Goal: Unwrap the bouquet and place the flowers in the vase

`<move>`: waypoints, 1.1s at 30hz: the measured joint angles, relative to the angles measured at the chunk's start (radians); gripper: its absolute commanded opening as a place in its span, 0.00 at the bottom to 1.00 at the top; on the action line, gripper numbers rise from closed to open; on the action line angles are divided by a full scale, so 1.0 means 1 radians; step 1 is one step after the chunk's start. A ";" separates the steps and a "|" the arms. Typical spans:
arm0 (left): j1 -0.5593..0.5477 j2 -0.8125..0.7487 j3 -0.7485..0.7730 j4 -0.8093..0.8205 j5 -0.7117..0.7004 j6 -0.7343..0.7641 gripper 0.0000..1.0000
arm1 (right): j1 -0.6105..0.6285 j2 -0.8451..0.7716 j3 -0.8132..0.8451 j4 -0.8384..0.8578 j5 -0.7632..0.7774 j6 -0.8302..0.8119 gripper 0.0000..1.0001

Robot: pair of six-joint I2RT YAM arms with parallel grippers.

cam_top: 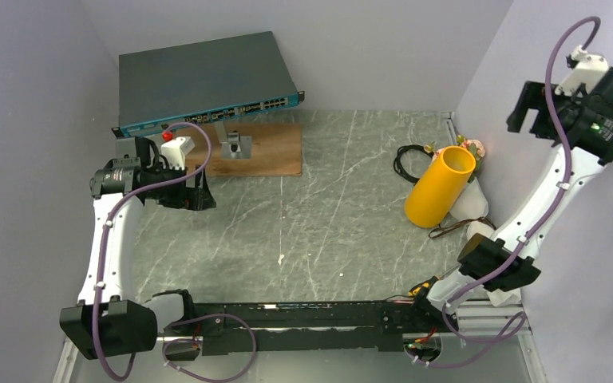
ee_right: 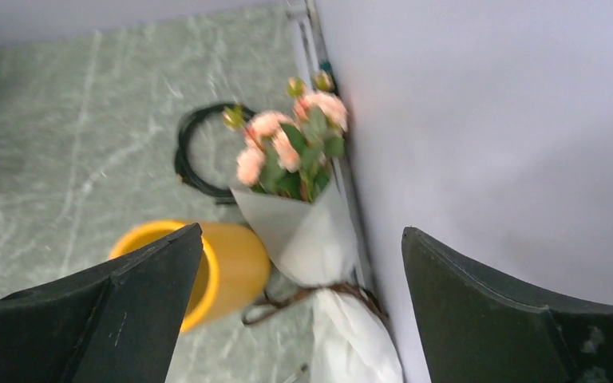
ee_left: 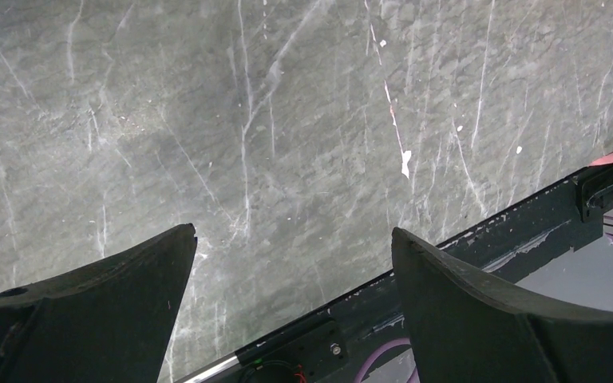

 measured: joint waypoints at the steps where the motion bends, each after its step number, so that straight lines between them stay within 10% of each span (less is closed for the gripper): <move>1: -0.004 0.002 0.000 0.000 0.000 -0.003 0.99 | -0.027 0.000 -0.007 -0.024 -0.004 -0.032 0.96; 12: -0.050 0.050 0.020 0.006 0.000 -0.006 0.99 | -0.126 -0.037 -0.338 -0.239 -0.014 -0.397 0.92; 33: -0.066 0.095 0.111 -0.006 -0.005 0.050 0.99 | -0.148 -0.181 -0.918 -0.050 0.090 -0.574 0.92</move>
